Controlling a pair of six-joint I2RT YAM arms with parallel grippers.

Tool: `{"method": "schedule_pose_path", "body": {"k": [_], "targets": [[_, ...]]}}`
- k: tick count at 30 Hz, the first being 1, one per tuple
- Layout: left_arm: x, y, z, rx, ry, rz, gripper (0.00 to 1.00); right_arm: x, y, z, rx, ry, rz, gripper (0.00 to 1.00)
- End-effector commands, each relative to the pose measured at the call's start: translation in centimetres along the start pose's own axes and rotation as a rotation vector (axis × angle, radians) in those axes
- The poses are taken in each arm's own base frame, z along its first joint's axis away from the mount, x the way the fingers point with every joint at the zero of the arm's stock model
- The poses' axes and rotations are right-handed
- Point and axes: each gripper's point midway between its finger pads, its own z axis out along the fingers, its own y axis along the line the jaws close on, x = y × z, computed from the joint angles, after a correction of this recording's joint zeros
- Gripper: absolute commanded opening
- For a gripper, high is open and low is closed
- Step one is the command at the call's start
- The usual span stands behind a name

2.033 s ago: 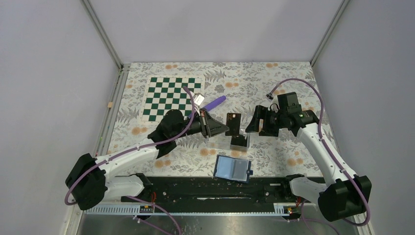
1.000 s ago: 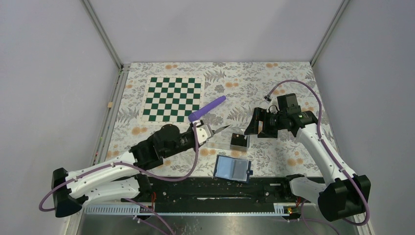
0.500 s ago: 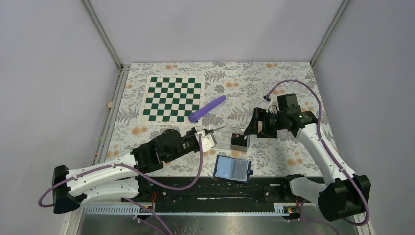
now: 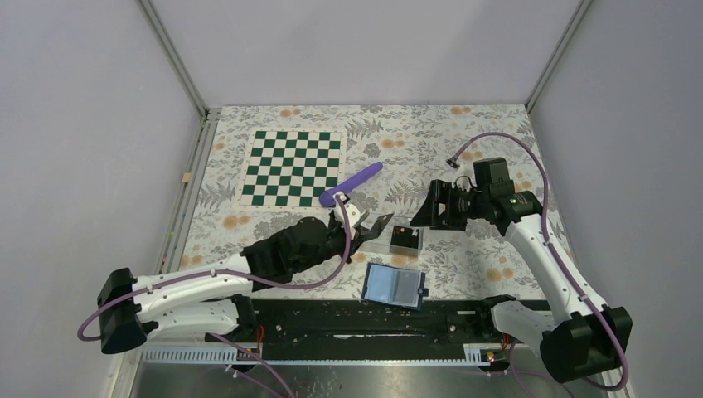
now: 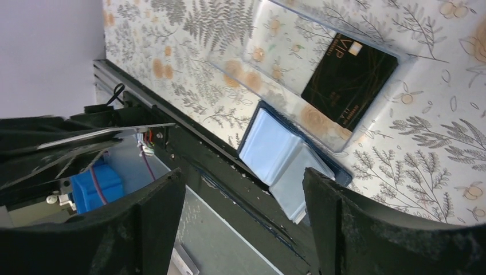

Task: Put the credit cards into the card holder
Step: Pick up the credit card from the storage box.

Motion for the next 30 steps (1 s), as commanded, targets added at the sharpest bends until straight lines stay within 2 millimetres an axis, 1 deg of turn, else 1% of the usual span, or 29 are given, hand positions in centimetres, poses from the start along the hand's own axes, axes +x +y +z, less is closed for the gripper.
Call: {"method": "schedule_pose_path", "body": {"k": [1, 5, 7, 9, 12, 14, 18, 23, 30], "targets": [[-1.8, -0.6, 0.4, 0.008, -0.068, -0.369, 0.00, -1.3, 3.3, -1.3, -0.140, -0.067, -0.076, 0.80], [-2.3, -0.7, 0.1, 0.093, -0.112, -0.636, 0.00, -1.6, 5.1, -1.8, -0.239, -0.084, -0.094, 0.79], [-2.7, -0.5, -0.4, 0.143, -0.139, -0.733, 0.00, -1.7, 5.7, -1.8, -0.272, -0.084, -0.091, 0.79], [-2.8, -0.3, -0.8, 0.181, -0.163, -0.812, 0.00, -1.9, 6.3, -1.8, -0.313, -0.084, -0.079, 0.77], [-2.8, 0.0, -1.4, 0.227, -0.198, -0.889, 0.00, -2.3, 7.4, -1.5, -0.387, -0.080, -0.036, 0.72], [-2.8, 0.0, -1.8, 0.248, -0.214, -0.911, 0.00, -2.7, 7.7, -1.3, -0.407, -0.082, -0.013, 0.70], [-2.5, -0.4, -1.9, 0.274, -0.194, -0.921, 0.00, -2.9, 8.1, -0.4, -0.395, -0.056, 0.006, 0.67], [-1.9, -1.0, -1.4, 0.290, -0.131, -0.922, 0.00, -3.0, 8.9, 0.8, -0.370, -0.023, 0.009, 0.59], [-2.0, -1.4, -0.8, 0.305, -0.102, -0.932, 0.00, -2.7, 10.3, 1.7, -0.376, 0.012, -0.003, 0.48]]}}
